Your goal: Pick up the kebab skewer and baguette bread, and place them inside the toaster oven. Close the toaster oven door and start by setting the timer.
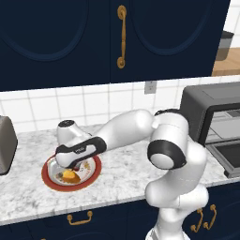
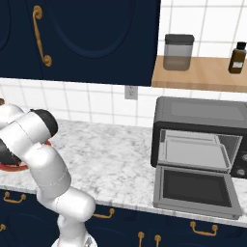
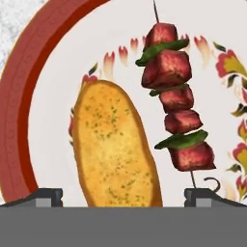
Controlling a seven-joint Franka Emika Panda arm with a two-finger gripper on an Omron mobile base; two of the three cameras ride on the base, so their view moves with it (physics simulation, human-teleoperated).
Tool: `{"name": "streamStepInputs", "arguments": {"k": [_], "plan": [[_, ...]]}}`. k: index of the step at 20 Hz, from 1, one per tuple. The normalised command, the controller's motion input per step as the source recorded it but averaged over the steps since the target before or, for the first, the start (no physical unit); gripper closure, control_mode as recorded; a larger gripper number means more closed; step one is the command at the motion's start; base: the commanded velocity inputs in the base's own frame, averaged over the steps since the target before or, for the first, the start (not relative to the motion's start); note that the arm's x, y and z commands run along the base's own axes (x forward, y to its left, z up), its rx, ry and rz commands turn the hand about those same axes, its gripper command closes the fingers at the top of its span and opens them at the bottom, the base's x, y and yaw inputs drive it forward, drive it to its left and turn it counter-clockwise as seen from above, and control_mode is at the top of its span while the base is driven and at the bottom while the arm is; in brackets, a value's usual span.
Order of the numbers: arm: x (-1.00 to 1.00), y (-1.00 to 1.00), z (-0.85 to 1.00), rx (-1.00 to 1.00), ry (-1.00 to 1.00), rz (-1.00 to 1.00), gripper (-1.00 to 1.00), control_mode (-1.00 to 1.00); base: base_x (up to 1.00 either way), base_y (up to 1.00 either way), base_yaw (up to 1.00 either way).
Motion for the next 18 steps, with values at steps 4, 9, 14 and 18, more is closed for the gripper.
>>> {"name": "streamStepInputs", "arguments": {"k": [4, 9, 14, 18], "plan": [[0.0, 0.04, -0.29, 0.0, 0.13, 0.0, -1.0, -1.0, 0.0, 0.0, 0.0], [0.0, 0.07, -0.38, 0.0, 0.05, 0.0, -1.0, -1.0, 0.0, 0.0, 0.0], [0.0, 0.16, -0.14, -0.01, 0.0, 0.0, -1.0, -1.0, 0.0, 0.0, 0.0], [0.04, 0.02, -0.25, -0.01, -0.01, 0.0, -1.0, -1.0, 0.0, 0.0, 0.0]]}}
